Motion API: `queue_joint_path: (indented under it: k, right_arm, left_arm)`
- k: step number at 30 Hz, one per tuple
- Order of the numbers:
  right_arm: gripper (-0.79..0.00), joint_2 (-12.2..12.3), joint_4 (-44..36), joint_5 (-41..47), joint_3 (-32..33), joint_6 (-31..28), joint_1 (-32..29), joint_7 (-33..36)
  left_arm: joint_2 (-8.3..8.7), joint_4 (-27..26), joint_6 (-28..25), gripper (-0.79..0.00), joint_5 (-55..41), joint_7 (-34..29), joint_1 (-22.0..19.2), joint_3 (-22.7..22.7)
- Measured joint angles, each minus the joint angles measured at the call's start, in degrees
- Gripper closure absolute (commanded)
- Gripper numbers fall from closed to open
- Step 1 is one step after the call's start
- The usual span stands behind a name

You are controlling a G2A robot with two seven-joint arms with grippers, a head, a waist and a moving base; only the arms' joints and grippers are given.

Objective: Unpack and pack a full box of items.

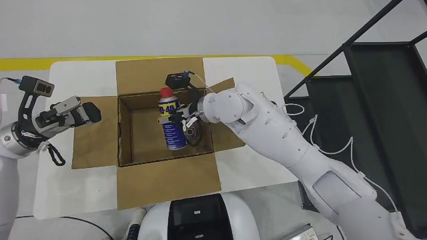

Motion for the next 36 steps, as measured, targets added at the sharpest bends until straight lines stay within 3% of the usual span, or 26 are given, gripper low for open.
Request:
queue_joint_path:
  k: [25, 26, 28, 29, 36]
  right_arm:
    - [0.000, -11.81, 27.33, 4.32, -14.20, 0.28, 11.13, -1.26]
    - [-0.034, -12.43, 28.64, 4.33, -14.66, 0.21, 11.45, -1.49]
    - [-0.659, -13.35, 30.49, 4.29, -15.26, 0.24, 11.92, -1.91]
    - [-0.785, -13.93, 31.61, 4.15, -15.55, 0.39, 12.24, -2.49]
    - [-0.785, -15.91, 35.64, 4.09, -15.56, -0.28, 12.78, -5.08]
  left_arm:
    - [0.00, 0.00, 0.00, -0.785, 0.00, 0.00, 0.00, 0.00]
    - [0.00, 0.00, 0.00, -0.785, 0.00, 0.00, 0.00, 0.00]
    - [0.00, 0.00, 0.00, -0.785, 0.00, 0.00, 0.00, 0.00]
    - [0.00, 0.00, 0.00, -0.785, 0.00, 0.00, 0.00, 0.00]
    - [0.00, 0.00, 0.00, -0.785, 0.00, 0.00, 0.00, 0.00]
